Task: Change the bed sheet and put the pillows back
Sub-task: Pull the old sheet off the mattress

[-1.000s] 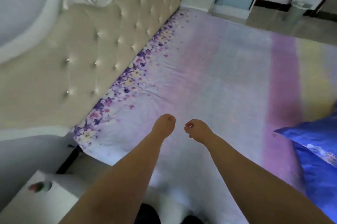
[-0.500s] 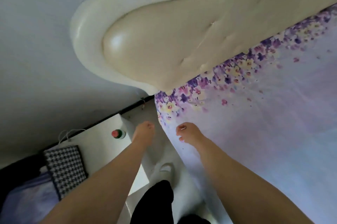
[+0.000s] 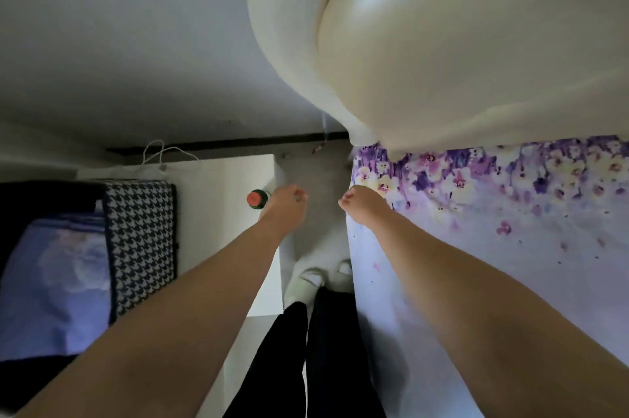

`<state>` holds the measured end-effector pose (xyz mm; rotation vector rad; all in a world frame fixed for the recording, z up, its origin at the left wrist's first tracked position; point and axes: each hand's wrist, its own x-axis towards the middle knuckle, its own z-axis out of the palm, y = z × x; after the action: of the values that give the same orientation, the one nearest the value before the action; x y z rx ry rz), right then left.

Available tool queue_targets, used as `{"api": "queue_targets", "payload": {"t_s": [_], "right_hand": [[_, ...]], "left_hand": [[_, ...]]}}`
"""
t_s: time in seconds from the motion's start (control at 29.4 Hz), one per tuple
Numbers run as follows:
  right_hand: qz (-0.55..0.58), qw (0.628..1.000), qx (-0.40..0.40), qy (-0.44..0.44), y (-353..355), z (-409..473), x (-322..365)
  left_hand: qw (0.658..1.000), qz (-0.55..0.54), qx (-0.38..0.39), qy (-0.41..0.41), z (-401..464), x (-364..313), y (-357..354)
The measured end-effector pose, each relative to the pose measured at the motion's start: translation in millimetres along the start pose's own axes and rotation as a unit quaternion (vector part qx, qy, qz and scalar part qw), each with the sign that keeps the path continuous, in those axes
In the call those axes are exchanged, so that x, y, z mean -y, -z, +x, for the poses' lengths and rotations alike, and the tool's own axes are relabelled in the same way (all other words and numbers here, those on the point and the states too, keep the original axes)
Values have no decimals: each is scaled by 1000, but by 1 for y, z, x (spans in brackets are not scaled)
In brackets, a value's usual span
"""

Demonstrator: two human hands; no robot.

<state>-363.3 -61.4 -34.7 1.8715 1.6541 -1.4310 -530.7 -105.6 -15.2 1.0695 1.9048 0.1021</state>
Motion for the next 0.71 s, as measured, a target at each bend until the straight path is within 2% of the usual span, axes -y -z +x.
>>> {"api": "queue_targets", "payload": {"t_s": [0.07,0.17,0.27,0.41,0.51,0.65,0.68,0.71], "right_hand": [[-167,985,-22,27,-6,24,-1],[-331,942,-15,49,-16,56,-10],[-381,920,11,86,-13,79,-28],[-568,817,-46,86,-9,98,-50],[-601,787,-35,136,-4,111,-49],[-649,750,21,124,-4,123,-21],[-630,767,14,120,-8,129,-25],[-582,802,-11,132,-11,135,-25]], "left_hand": [[1000,-13,-11,13,12,4,-1],[998,-50,5,48,21,18,-12],[1000,-19,9,22,23,33,-25],[999,13,42,29,26,61,-35],[998,11,45,46,25,75,-36],[996,-1,46,75,21,79,-34],[996,-6,46,75,21,77,-35],[996,-9,47,73,21,76,-35]]}}
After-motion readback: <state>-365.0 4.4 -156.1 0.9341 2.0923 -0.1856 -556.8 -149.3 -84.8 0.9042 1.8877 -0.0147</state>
